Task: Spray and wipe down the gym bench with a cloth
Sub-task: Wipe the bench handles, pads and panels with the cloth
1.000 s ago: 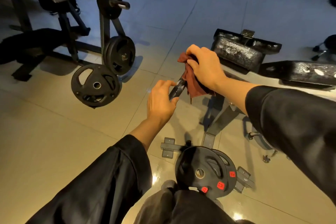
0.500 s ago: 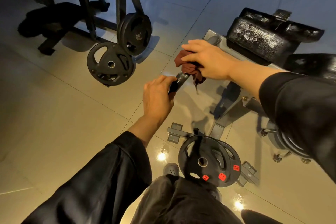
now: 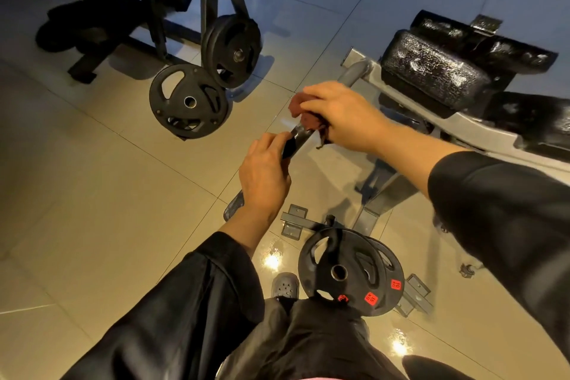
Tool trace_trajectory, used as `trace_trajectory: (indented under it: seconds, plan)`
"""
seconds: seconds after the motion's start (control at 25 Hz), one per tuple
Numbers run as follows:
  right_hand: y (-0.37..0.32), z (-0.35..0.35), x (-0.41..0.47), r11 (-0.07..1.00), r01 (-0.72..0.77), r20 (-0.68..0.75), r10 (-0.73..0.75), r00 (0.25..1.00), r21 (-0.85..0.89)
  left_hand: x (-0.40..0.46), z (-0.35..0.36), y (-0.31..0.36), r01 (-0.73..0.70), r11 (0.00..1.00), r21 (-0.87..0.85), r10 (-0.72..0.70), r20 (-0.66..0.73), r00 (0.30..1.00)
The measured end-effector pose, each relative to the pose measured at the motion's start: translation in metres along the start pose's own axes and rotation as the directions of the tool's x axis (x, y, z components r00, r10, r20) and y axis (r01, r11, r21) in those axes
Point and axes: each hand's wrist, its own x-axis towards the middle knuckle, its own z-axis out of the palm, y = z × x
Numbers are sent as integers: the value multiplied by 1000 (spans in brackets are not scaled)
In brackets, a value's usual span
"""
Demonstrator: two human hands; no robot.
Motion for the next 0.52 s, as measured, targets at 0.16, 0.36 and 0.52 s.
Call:
trace_trajectory:
  seconds: [0.16, 0.36, 0.52]
  plan:
    - [44, -14, 8, 971, -238, -158, 237, 959, 13, 2, 0, 2, 14, 1000, 10, -14, -4, 1000]
    - [-10, 8, 8, 981, -188, -71, 191, 979, 48, 2, 2, 4, 37, 998, 48, -38, 19, 999]
    - [-31, 13, -8, 998, -35, -29, 36, 999, 48, 1, 0, 3, 15, 997, 71, -16, 6, 1000]
